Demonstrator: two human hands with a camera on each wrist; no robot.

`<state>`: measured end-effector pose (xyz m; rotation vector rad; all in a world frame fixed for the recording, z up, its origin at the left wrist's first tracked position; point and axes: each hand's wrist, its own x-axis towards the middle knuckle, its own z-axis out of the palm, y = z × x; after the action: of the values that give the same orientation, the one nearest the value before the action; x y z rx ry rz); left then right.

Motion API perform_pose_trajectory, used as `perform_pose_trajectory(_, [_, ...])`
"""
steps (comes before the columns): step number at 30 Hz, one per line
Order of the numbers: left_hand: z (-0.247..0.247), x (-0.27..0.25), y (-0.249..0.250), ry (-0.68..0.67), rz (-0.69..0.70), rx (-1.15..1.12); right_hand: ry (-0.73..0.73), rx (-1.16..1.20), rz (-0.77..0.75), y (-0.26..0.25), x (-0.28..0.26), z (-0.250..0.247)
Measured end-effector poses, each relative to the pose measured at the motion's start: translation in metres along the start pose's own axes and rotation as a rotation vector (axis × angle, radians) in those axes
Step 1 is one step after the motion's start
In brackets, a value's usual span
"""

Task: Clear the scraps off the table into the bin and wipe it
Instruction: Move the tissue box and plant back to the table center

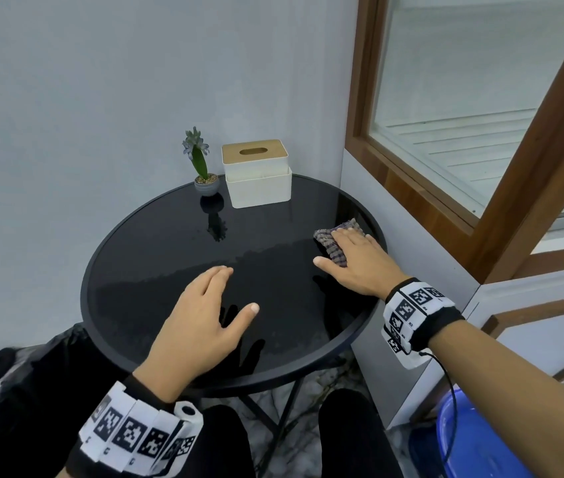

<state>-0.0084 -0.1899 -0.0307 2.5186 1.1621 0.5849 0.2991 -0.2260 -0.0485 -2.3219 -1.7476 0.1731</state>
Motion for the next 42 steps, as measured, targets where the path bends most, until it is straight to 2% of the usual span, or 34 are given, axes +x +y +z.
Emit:
perform_pose_trajectory(5, [-0.028,0.032,0.001,-0.027,0.028,0.015,0.014,0.032,-0.054,-0.020,-0.004,-0.021])
perform_pose_trajectory(12, [-0.046,0.103,-0.016,-0.013,-0.034,0.053,-0.004,0.092,-0.091,-0.052,0.012,-0.059])
perform_pose_trajectory(15, [-0.041,0.134,-0.023,-0.011,-0.051,0.048,-0.024,0.086,-0.077,-0.059,0.038,-0.066])
perform_pose_trajectory(20, [-0.032,0.187,-0.033,-0.009,-0.074,-0.010,0.051,0.138,-0.118,-0.056,0.097,-0.067])
perform_pose_trajectory(28, [-0.008,0.260,-0.056,-0.036,-0.169,-0.064,-0.014,0.169,-0.009,-0.049,0.184,-0.057])
perform_pose_trajectory(34, [0.009,0.293,-0.072,-0.055,-0.194,-0.128,-0.053,0.215,0.052,-0.040,0.221,-0.038])
perform_pose_trajectory(42, [0.014,0.302,-0.059,-0.031,-0.213,-0.189,-0.050,0.259,0.055,-0.042,0.229,-0.042])
